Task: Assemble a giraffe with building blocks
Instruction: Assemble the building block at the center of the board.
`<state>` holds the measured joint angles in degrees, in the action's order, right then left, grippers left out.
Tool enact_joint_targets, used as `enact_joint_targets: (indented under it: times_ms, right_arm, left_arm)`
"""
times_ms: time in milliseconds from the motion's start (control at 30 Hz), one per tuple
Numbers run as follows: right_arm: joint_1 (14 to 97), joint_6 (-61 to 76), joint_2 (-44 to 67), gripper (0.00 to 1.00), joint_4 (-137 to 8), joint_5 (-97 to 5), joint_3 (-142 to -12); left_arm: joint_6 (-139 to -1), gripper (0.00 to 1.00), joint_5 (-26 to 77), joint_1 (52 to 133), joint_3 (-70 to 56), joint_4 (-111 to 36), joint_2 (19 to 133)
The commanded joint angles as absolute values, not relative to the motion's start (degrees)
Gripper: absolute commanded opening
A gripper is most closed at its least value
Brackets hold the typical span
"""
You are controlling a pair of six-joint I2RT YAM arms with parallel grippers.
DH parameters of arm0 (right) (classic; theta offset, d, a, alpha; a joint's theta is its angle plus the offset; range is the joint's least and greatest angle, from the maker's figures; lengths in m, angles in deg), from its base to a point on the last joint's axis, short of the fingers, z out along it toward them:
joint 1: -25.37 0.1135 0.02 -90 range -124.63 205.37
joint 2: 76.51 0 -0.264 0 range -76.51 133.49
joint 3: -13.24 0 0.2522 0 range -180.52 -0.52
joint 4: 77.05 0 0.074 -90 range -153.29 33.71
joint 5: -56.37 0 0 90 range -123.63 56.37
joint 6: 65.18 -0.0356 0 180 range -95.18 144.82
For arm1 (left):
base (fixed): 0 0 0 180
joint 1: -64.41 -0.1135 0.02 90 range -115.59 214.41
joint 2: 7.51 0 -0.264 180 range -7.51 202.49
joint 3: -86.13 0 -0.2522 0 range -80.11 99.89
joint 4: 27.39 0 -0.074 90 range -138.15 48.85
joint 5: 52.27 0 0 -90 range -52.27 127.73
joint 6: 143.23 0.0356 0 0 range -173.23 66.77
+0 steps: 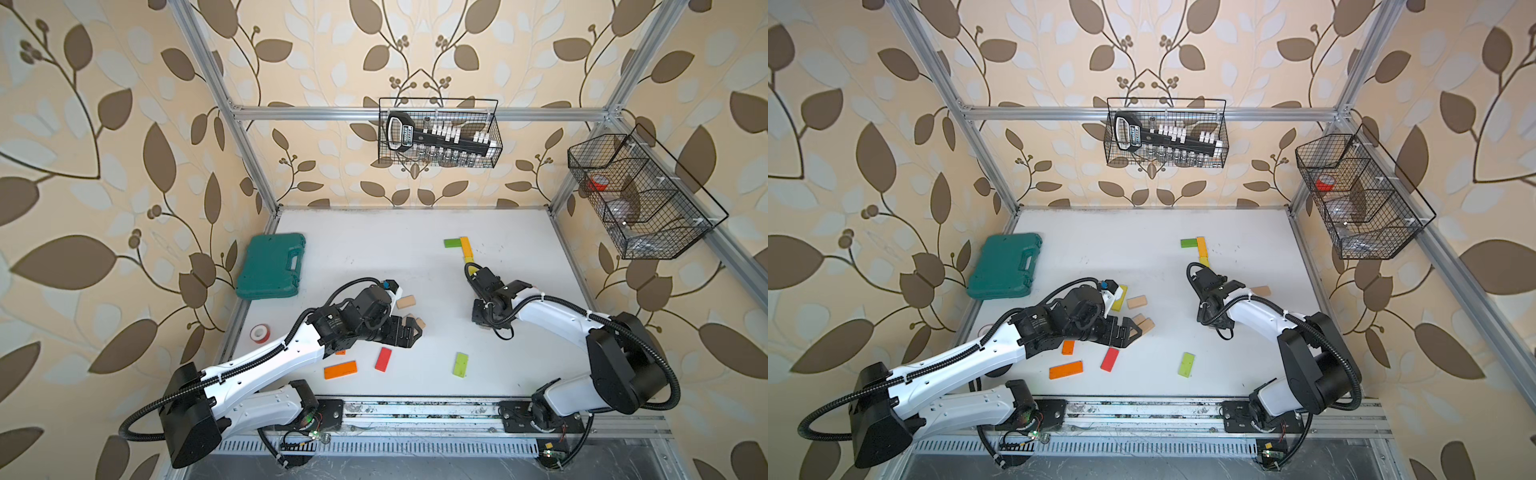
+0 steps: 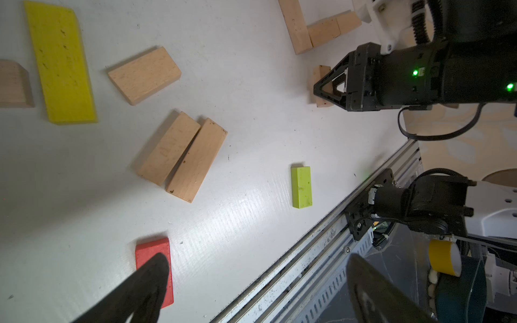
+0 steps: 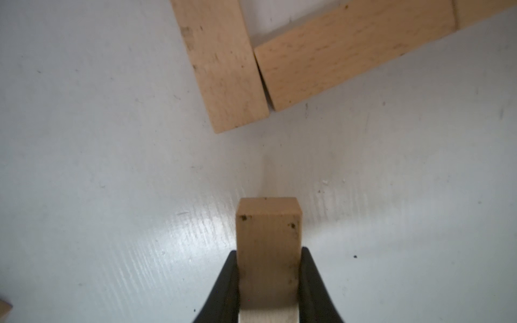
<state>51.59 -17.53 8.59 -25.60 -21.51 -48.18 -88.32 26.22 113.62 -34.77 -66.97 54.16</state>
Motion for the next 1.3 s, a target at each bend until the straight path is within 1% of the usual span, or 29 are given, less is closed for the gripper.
enact_joint_targets:
  times_ms: [0,333,367,500,600,700,767,933,1067,1267]
  right_arm:
    - [51.27,-17.26,10.77,0.18,-25.66,-23.54,-49.91]
    - [48.97,-17.63,16.68,0.23,-30.7,-24.84,-49.48]
    - [48.84,-17.71,16.82,0.25,-30.86,-24.84,-49.42]
    - [48.74,-17.72,16.66,0.4,-30.69,-24.67,-49.56]
    - [48.65,-17.63,16.48,0.44,-29.94,-24.54,-50.0]
    - [48.65,-17.39,16.34,0.44,-29.16,-24.18,-50.49]
    - [48.59,-17.19,16.35,0.42,-28.88,-24.05,-50.8]
    - [48.54,-16.59,17.0,0.32,-28.55,-23.96,-51.45]
    - [48.22,-16.32,17.41,0.27,-28.49,-23.8,-52.07]
    - [47.69,-15.96,18.1,0.26,-28.49,-23.62,-52.95]
  left_arm:
    - [-87.93,0.99,26.04,113.98,-33.26,-65.45,54.01]
    - [-87.76,0.99,26.46,113.98,-32.82,-65.72,54.19]
    - [-87.63,0.99,26.53,113.98,-32.74,-65.82,54.19]
    - [-87.51,0.99,26.92,113.98,-32.64,-66.23,53.97]
    - [-87.54,0.99,27.1,113.98,-32.58,-66.22,54.05]
    - [-87.6,0.99,26.86,113.98,-32.63,-66.03,54.27]
    - [-87.6,0.99,26.88,113.96,-32.65,-65.94,54.36]
    - [-87.5,0.99,27.01,113.98,-32.49,-65.97,54.45]
    - [-87.5,0.99,27.1,113.98,-32.56,-66.03,54.45]
    - [-87.42,0.99,27.31,113.98,-32.46,-66.13,54.27]
